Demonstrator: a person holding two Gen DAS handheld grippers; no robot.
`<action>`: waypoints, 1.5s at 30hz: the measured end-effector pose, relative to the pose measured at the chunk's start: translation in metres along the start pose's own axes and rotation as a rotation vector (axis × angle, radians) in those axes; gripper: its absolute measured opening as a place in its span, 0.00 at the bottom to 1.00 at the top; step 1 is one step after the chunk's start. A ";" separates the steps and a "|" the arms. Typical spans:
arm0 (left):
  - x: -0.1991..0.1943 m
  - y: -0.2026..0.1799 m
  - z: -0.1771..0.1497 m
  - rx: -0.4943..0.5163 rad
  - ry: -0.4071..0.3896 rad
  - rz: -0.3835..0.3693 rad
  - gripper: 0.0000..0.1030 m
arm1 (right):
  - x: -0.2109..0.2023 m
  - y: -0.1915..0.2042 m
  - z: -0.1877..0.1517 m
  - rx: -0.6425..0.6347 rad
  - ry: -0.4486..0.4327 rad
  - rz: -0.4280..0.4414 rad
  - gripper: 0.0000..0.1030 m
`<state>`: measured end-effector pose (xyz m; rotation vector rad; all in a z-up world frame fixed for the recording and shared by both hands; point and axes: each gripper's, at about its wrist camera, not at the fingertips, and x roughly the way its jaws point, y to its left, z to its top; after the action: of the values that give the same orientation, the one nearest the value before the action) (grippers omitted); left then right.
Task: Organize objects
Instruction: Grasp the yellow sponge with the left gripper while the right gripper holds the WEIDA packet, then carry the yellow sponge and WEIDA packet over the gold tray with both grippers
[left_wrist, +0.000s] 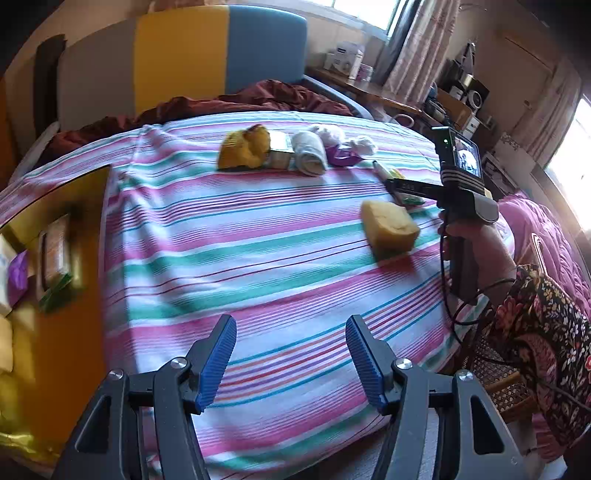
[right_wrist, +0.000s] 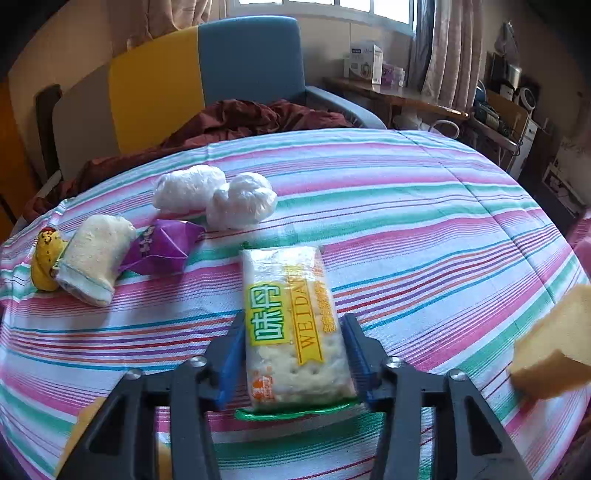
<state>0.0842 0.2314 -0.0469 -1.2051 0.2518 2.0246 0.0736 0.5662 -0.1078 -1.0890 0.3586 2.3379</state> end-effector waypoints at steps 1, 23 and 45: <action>0.003 -0.003 0.002 0.002 0.004 -0.007 0.61 | -0.001 -0.001 -0.002 0.005 0.000 0.002 0.49; 0.109 -0.093 0.084 0.059 0.101 -0.194 0.67 | -0.036 -0.027 -0.043 0.167 -0.088 -0.180 0.49; 0.128 -0.097 0.059 0.203 -0.084 -0.136 0.56 | -0.036 -0.028 -0.045 0.170 -0.102 -0.181 0.49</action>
<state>0.0769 0.3938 -0.1006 -0.9833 0.3172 1.8780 0.1368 0.5570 -0.1091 -0.8795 0.3955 2.1503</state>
